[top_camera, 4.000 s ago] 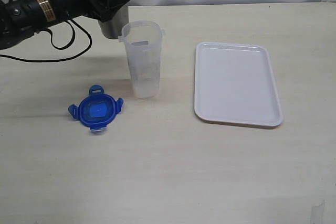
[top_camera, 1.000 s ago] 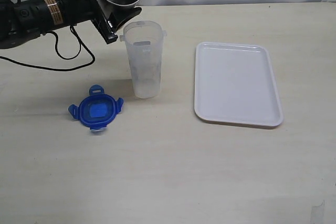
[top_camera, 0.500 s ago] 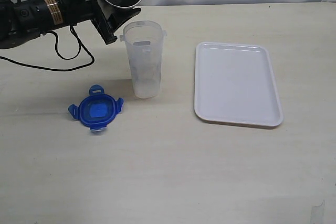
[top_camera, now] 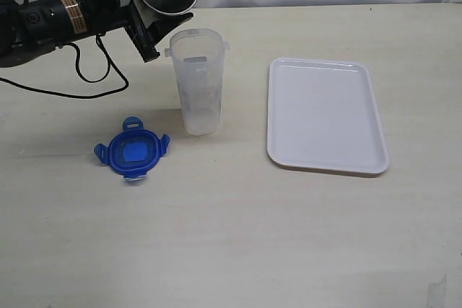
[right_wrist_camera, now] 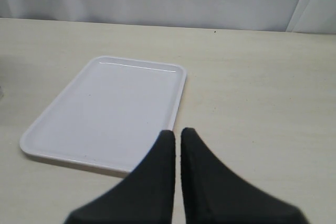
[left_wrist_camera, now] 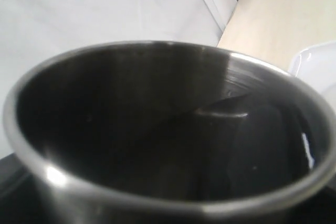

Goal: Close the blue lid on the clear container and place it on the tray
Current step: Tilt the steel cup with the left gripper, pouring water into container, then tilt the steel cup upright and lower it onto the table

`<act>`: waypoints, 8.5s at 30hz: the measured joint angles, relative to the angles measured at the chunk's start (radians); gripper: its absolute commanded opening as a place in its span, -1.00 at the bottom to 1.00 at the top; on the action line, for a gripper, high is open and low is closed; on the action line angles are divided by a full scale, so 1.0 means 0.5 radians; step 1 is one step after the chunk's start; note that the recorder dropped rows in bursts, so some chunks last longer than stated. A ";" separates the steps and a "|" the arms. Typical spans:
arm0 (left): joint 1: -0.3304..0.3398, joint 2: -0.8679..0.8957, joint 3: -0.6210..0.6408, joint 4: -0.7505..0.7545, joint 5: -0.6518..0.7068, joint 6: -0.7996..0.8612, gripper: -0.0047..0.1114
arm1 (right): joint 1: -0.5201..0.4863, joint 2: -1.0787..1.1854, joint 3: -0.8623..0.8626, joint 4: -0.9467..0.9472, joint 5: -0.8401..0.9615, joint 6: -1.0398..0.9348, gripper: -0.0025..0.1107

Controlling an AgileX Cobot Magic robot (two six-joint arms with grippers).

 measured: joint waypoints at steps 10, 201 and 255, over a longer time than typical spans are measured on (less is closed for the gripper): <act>0.000 0.000 0.000 -0.003 0.000 0.135 -0.92 | 0.000 0.000 0.000 0.000 0.000 0.000 -0.88; 0.014 0.761 -0.442 -1.557 0.195 -0.432 -0.92 | 0.000 0.000 0.000 0.000 0.000 0.000 -0.88; 0.014 0.765 -0.468 -1.526 0.695 -0.532 0.78 | 0.000 0.000 0.000 0.000 0.000 0.000 -0.88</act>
